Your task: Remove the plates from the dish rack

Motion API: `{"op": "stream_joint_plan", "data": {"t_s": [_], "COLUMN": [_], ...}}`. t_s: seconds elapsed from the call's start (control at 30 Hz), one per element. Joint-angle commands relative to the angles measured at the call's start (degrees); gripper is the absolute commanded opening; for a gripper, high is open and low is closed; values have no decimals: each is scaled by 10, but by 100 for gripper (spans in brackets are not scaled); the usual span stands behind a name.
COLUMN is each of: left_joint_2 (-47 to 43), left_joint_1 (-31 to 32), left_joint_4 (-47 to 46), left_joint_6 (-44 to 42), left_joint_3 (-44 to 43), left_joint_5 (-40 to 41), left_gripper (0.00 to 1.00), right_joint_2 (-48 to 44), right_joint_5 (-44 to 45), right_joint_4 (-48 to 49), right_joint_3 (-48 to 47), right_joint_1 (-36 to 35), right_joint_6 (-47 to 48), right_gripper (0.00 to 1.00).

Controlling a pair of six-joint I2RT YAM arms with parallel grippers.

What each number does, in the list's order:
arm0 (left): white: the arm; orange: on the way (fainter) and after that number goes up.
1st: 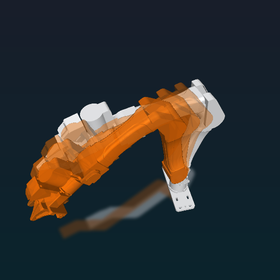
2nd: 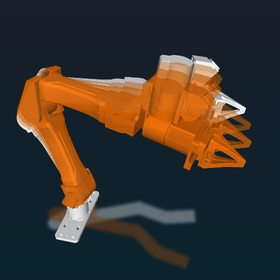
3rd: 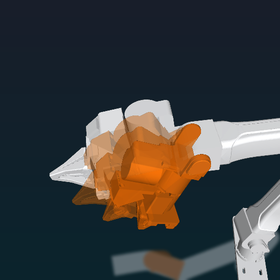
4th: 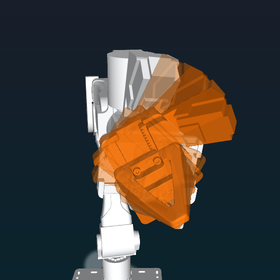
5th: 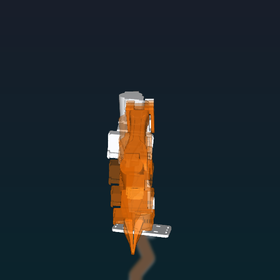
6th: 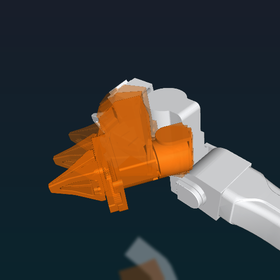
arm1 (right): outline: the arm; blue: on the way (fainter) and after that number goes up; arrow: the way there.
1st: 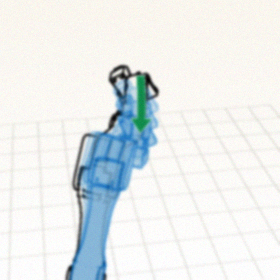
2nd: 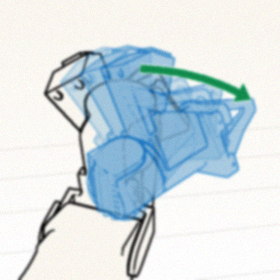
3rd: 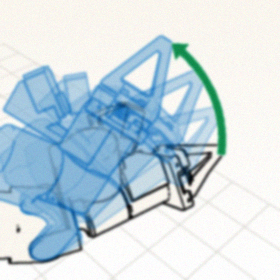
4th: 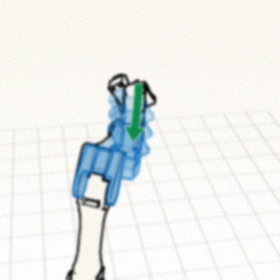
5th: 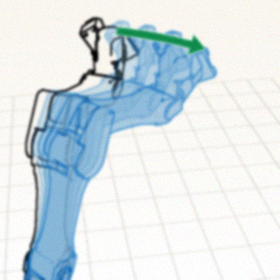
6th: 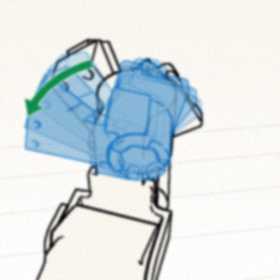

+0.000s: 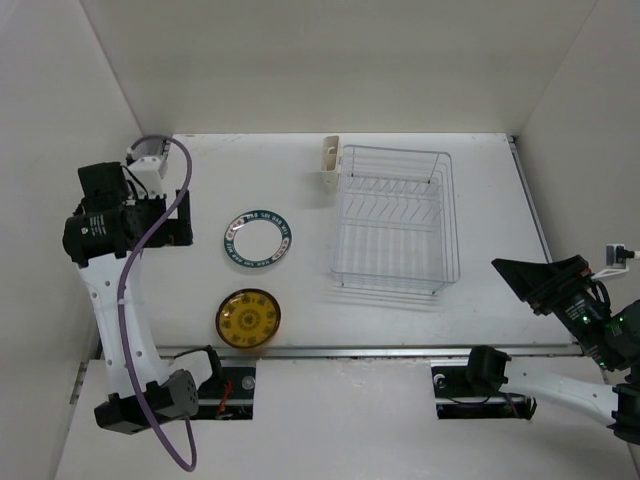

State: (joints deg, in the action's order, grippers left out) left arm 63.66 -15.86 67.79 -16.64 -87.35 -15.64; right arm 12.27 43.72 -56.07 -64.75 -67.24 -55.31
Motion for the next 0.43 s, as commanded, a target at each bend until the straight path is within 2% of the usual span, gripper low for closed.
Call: {"op": "stream_joint_plan", "data": {"t_s": [0.0, 0.17, 0.4], "left_joint_2": [-13, -13, -13], "left_joint_1": [-1, -1, -1], "left_joint_4": [-41, -46, -46], "left_joint_6": [45, 57, 57], "left_joint_3": [-55, -65, -53], "left_joint_5": [158, 192, 192], "left_gripper": [99, 99, 99], "right_joint_2": [-6, -6, -6], "right_joint_5": [5, 5, 5], "right_joint_4": [-6, -11, -22], "right_joint_3": [-2, 3, 3], "right_joint_1": [-1, -1, -1], "right_joint_6": [-2, -13, -19], "right_gripper": [100, 100, 100]}}
